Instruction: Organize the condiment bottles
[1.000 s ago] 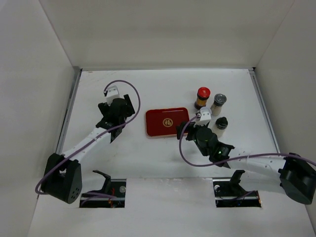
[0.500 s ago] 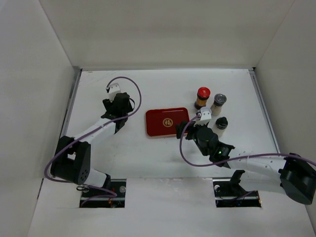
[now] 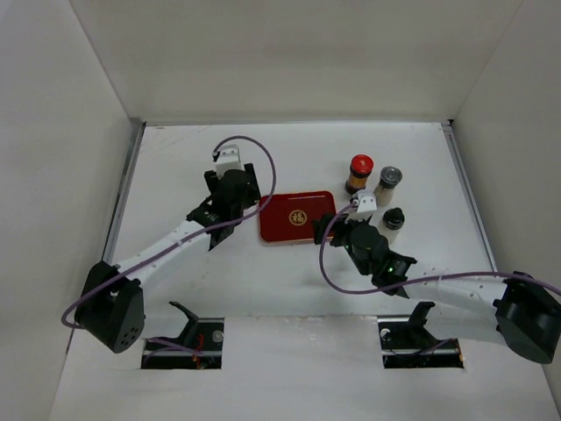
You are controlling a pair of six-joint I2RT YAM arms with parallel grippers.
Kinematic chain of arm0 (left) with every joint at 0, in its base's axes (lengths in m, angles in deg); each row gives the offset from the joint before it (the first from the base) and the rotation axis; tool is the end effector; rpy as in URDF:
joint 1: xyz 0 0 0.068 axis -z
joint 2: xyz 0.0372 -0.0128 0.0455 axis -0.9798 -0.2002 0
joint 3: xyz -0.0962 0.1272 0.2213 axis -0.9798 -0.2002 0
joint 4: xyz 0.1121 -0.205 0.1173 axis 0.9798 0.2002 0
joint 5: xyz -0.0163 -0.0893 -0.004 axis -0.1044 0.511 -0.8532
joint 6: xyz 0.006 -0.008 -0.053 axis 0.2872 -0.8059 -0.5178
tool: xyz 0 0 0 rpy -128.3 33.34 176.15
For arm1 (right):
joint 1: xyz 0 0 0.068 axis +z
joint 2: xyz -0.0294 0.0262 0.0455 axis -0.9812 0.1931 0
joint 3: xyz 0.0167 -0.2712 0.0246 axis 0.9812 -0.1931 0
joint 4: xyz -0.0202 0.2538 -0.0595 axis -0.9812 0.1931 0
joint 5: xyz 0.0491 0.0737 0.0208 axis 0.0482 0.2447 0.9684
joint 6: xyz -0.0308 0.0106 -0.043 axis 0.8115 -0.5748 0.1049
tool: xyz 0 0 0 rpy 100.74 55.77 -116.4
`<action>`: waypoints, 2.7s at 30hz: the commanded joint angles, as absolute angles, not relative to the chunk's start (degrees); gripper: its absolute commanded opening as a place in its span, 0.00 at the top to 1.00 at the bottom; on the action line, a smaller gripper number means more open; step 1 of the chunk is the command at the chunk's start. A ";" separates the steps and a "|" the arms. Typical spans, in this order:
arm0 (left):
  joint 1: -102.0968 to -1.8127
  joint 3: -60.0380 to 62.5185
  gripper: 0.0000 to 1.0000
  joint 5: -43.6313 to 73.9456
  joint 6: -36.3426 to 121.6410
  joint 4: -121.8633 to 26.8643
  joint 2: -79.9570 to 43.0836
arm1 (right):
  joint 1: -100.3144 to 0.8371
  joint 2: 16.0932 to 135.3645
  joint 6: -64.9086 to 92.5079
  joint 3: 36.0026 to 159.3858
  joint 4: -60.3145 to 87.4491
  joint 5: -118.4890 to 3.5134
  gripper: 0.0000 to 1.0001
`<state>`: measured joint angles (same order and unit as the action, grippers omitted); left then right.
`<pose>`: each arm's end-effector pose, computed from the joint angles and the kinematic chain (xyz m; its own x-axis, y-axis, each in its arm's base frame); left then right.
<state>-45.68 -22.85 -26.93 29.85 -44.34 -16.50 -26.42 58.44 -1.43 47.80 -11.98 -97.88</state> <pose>0.2501 -0.1374 0.2696 -0.3537 -0.1800 -0.9179 -0.1266 0.9815 -0.1437 0.1582 0.1742 0.2231 -0.2577 0.1825 -0.9488 -0.2685 0.9298 0.2518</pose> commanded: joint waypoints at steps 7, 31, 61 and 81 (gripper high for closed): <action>-37.90 -14.77 0.59 -24.75 30.23 -60.50 -23.26 | -27.85 56.79 -1.97 47.20 -15.59 -99.14 0.33; -36.58 -15.82 0.56 -28.79 32.52 -62.27 -32.15 | -30.84 55.47 -3.64 45.70 -15.77 -101.08 0.38; -37.09 -38.04 0.24 -26.24 32.79 -82.47 -11.76 | -33.55 64.77 -2.41 62.63 -4.54 -104.77 0.69; -43.34 -53.79 0.37 -24.66 25.84 -96.90 -9.74 | -58.17 88.25 7.17 94.83 17.01 -93.09 0.00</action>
<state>-42.84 -53.32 -25.27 27.20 -91.79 -11.19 -57.22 87.75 6.29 90.96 13.16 -97.79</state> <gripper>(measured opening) 0.629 0.998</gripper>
